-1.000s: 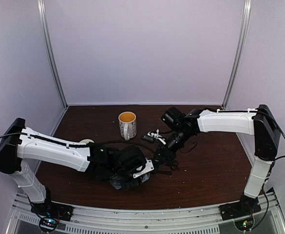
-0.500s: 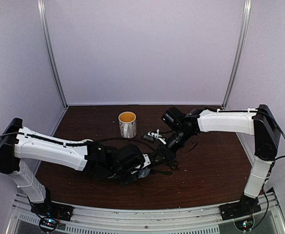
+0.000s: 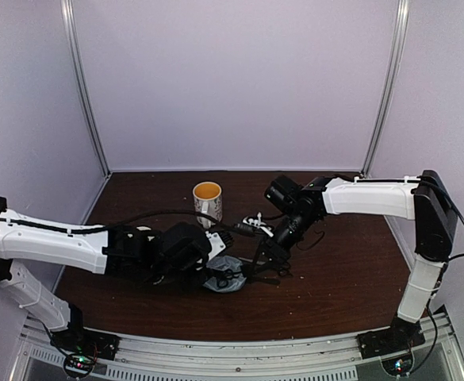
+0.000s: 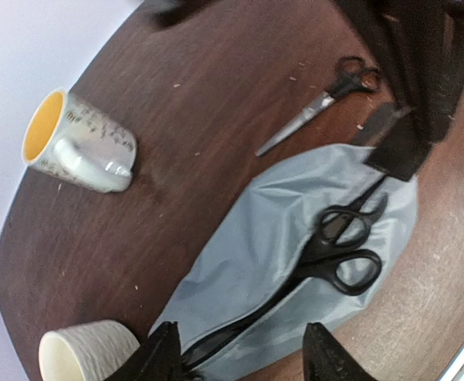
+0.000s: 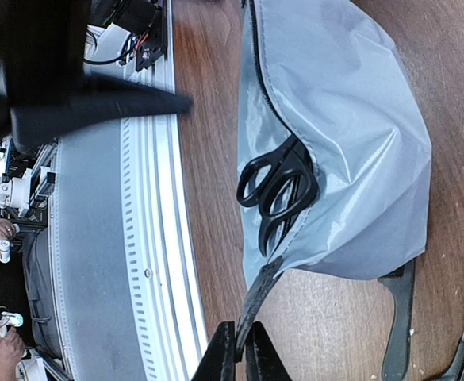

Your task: Sort the hair-cutting tools

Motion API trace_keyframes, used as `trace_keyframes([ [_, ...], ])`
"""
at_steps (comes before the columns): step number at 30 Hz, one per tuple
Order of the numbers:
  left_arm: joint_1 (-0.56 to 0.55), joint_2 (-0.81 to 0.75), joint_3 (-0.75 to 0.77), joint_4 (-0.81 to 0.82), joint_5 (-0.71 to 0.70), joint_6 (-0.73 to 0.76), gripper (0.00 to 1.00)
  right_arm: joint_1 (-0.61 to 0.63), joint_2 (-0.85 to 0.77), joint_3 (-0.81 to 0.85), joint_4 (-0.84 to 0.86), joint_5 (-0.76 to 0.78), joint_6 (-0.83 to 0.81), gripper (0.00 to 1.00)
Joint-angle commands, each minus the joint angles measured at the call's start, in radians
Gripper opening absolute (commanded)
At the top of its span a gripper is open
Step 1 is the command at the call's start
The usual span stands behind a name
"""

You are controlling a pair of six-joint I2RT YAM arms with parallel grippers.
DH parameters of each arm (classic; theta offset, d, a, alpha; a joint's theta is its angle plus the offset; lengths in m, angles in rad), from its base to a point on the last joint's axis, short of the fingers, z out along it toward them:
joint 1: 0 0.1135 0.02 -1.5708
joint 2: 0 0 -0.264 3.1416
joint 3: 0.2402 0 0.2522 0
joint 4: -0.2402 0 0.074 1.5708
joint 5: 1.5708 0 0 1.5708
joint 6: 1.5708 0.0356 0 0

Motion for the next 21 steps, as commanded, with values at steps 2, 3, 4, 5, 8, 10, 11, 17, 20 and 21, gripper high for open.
trace_keyframes([
  [2, 0.123, -0.132, -0.069, 0.014, 0.108, -0.146, 0.63, -0.033, -0.075, -0.036, -0.049, 0.050, -0.019, 0.07],
  [3, 0.144, -0.151, -0.089, 0.016, 0.144, -0.166, 0.65, -0.040, -0.089, -0.056, -0.018, 0.076, -0.001, 0.07],
  [4, 0.164, -0.166, -0.108, 0.023, 0.186, -0.186, 0.65, -0.048, -0.097, -0.067, 0.007, 0.086, 0.008, 0.08],
  [5, 0.181, -0.181, -0.126, 0.031, 0.213, -0.211, 0.66, -0.055, -0.093, -0.066, 0.007, 0.087, 0.010, 0.08],
  [8, 0.265, -0.195, -0.167, 0.053, 0.321, -0.292, 0.68, -0.067, -0.066, -0.037, -0.025, 0.063, 0.000, 0.09],
  [10, 0.299, -0.205, -0.191, 0.074, 0.369, -0.323, 0.68, -0.068, -0.062, -0.033, -0.021, 0.057, 0.001, 0.09],
  [11, 0.313, -0.215, -0.206, 0.089, 0.402, -0.330, 0.68, -0.068, -0.059, -0.033, -0.018, 0.054, 0.003, 0.09],
  [17, 0.367, -0.272, -0.272, 0.103, 0.467, -0.366, 0.68, -0.068, -0.054, -0.034, -0.018, 0.044, 0.000, 0.08],
  [20, 0.413, -0.303, -0.313, 0.146, 0.511, -0.384, 0.65, -0.068, -0.043, -0.029, -0.019, 0.038, 0.001, 0.08],
  [21, 0.427, -0.309, -0.325, 0.169, 0.536, -0.392, 0.64, -0.068, -0.039, -0.026, -0.022, 0.035, 0.002, 0.08],
])
